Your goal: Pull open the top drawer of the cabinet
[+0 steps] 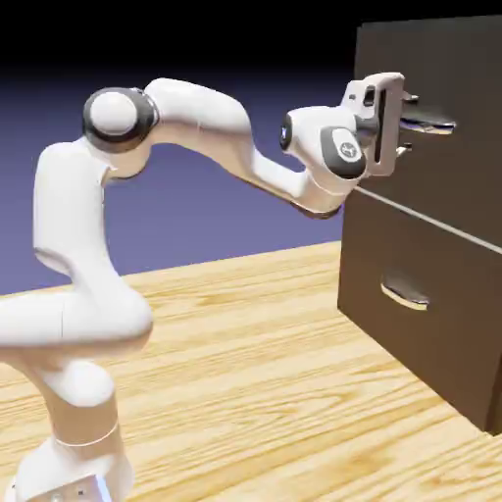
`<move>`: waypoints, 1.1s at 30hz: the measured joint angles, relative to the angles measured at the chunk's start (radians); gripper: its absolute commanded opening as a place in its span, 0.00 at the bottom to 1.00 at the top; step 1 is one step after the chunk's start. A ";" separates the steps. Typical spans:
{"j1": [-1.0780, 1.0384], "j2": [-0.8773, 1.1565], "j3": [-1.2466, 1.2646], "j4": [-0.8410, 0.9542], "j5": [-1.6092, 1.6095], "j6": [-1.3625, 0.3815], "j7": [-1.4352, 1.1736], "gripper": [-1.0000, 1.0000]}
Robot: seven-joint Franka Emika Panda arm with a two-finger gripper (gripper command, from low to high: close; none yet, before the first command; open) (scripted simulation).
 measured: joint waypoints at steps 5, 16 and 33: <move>0.109 0.013 -0.091 -0.081 0.011 0.019 -0.021 0.00; 0.507 0.001 -0.448 -0.342 0.004 0.071 -0.037 0.00; 1.123 -0.261 -1.045 -0.772 -0.201 0.065 0.098 0.00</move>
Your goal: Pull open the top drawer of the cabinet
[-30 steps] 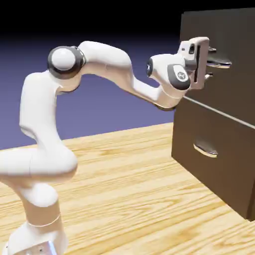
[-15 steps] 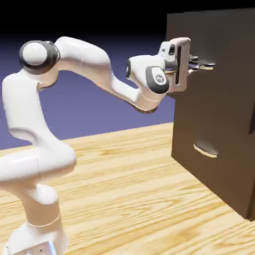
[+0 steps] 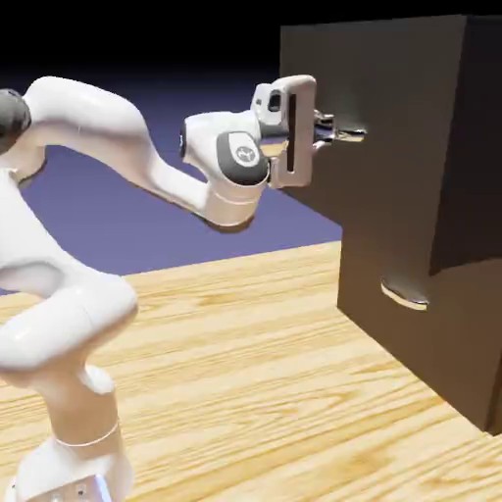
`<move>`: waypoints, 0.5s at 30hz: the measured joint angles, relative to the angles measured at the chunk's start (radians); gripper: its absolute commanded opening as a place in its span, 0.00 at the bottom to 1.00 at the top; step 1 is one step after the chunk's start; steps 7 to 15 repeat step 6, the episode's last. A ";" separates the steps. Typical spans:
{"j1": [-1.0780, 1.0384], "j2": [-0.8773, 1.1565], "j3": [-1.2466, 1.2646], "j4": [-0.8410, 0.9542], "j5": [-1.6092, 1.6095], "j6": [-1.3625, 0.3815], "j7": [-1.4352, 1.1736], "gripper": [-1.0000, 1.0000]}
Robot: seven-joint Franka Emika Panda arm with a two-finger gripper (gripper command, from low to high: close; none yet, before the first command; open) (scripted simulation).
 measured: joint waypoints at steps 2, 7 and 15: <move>0.072 -0.048 -0.068 -0.049 -0.038 -0.021 0.016 0.00; 0.122 -0.084 -0.112 -0.079 -0.066 -0.042 0.025 1.00; 0.122 -0.084 -0.112 -0.079 -0.066 -0.042 0.025 1.00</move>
